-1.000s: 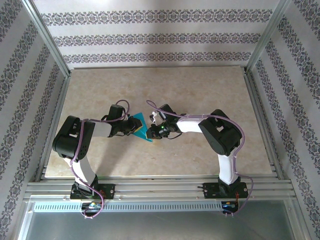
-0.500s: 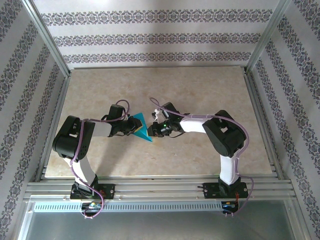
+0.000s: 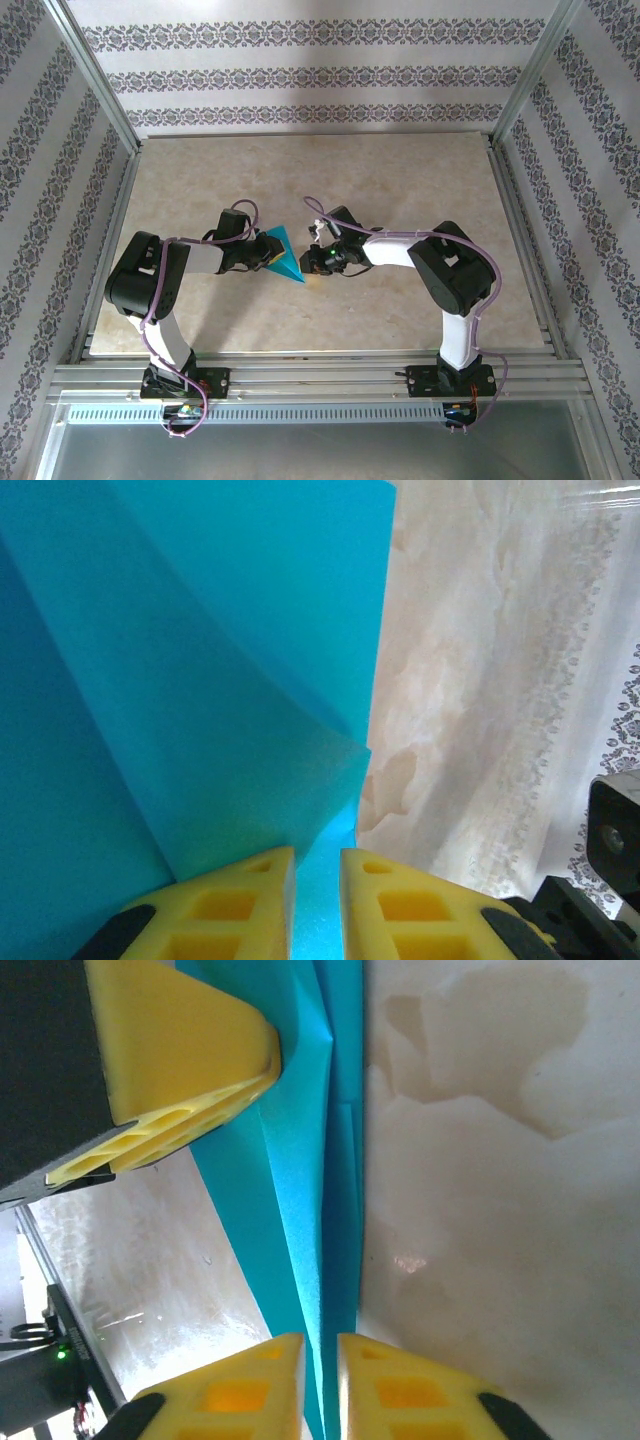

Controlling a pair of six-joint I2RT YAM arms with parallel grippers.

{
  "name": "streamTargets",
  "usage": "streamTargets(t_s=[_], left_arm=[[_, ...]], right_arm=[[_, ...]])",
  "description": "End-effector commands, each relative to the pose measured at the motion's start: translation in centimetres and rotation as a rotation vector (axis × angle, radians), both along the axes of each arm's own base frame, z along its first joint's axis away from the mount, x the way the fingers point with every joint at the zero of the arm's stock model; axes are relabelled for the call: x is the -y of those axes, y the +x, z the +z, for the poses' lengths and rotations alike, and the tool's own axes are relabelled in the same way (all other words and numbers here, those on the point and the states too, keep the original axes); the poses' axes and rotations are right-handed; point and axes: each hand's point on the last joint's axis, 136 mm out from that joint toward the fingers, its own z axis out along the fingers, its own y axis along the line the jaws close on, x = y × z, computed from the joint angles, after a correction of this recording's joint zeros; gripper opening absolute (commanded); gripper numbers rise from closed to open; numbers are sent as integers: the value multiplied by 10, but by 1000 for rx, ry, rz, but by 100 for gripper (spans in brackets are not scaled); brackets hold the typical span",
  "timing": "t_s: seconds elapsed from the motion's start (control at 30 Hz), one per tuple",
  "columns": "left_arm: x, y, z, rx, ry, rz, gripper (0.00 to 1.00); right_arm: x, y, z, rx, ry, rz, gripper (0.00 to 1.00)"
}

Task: Fold a paper plane with a square sheet of paper (pick it up from the middle)
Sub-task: Fourth fold the wing at the center of the table.

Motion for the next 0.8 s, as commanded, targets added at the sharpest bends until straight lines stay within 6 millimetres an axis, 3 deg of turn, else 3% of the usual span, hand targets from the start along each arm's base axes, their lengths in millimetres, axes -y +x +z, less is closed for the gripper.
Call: streamTargets(t_s=[0.0,0.77], left_arm=[[-9,-21,-24,-105,53,24,21],[-4,-14,-18,-97,36,14,29]], right_arm=[[-5,-5,1,-34,29,26,14],[-5,-20,-28,-75,-72,90,10]])
